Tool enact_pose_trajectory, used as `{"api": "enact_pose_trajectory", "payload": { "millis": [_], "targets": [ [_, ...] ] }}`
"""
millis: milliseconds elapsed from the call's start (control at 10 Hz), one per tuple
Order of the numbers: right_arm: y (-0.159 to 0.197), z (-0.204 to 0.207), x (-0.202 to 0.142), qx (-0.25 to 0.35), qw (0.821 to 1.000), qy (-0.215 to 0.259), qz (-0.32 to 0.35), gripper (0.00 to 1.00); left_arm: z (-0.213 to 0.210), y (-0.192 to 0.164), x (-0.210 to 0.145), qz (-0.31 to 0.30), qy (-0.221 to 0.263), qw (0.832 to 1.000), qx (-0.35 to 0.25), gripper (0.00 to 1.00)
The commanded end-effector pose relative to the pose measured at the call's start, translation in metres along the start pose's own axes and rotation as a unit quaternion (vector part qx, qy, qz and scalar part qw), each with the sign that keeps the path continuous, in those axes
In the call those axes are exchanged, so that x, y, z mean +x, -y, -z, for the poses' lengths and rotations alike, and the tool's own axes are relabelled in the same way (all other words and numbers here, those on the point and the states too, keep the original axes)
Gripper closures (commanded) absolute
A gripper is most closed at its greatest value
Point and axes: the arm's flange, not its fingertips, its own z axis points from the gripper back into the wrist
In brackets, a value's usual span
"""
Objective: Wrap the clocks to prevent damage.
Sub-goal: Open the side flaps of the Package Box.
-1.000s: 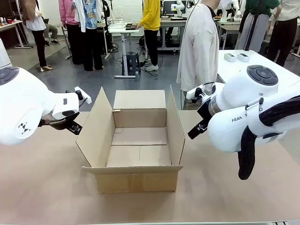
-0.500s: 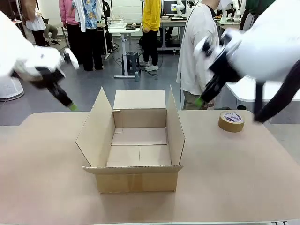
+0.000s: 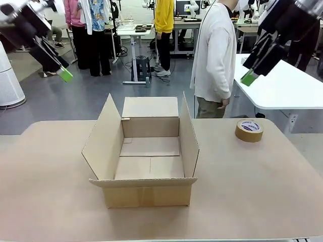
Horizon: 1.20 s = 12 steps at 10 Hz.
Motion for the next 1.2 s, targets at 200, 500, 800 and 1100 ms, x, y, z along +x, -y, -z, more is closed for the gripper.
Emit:
{"api": "enact_pose_trajectory", "payload": {
  "millis": [200, 500, 800, 1100],
  "targets": [
    [-0.006, -0.004, -0.001, 0.006, 1.000, -0.011, -0.016, 0.00, -0.016, 0.009, 0.000, 0.017, 0.014, 1.000, -0.013, 0.00],
    [-0.006, -0.004, -0.001, 0.006, 1.000, -0.011, -0.016, 0.00, -0.016, 0.009, 0.000, 0.017, 0.014, 1.000, -0.013, 0.00],
    [0.002, -0.005, -0.015, 0.035, 0.998, 0.003, -0.044, 0.00, -0.024, -0.023, -0.023, 0.026, 0.067, 0.989, -0.132, 0.00],
    [0.023, -0.048, -0.054, 0.083, 0.979, 0.154, -0.100, 0.00, -0.063, -0.058, -0.053, 0.079, 0.146, 0.966, -0.201, 0.00]
  ]
}}
